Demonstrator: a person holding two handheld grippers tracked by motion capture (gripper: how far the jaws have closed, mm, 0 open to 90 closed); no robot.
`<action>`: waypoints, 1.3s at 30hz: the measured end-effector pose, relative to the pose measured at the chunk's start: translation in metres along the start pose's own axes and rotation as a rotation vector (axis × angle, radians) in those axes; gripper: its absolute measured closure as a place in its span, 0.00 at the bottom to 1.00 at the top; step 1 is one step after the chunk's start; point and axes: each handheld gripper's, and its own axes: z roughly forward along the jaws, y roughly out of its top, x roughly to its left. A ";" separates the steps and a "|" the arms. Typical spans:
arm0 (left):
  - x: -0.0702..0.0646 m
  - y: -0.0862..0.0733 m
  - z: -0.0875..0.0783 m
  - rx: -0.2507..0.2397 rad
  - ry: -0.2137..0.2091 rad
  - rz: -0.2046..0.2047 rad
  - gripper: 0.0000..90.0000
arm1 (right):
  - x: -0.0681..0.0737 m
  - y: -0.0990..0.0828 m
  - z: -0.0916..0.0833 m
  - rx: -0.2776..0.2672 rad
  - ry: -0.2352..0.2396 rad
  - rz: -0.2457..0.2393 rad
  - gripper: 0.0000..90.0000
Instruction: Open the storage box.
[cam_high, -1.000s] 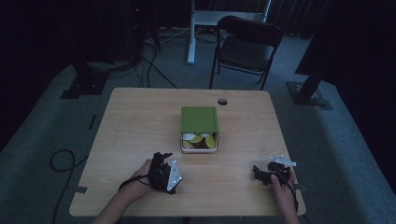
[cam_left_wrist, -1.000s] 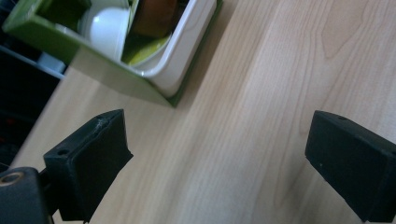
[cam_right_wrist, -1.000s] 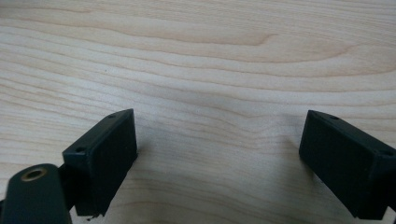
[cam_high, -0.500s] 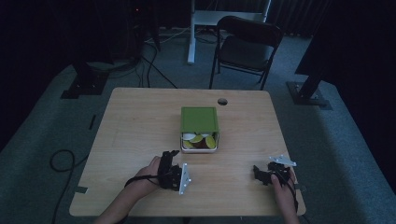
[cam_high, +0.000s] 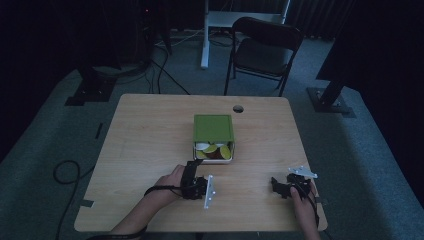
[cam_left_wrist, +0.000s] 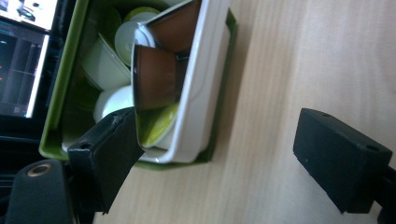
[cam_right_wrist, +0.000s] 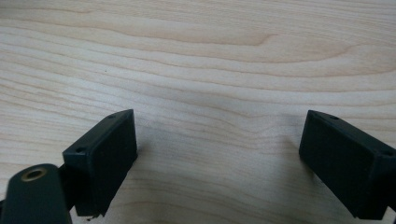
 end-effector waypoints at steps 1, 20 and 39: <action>-0.001 0.002 0.002 0.004 0.001 0.025 0.19 | 0.000 0.000 0.000 -0.001 0.001 0.001 0.12; -0.015 0.022 0.033 0.089 0.103 0.093 0.40 | -0.002 0.000 -0.001 -0.009 0.016 0.017 0.12; -0.022 0.020 0.048 0.127 0.149 0.178 0.50 | -0.001 0.000 0.000 -0.005 0.009 0.008 0.12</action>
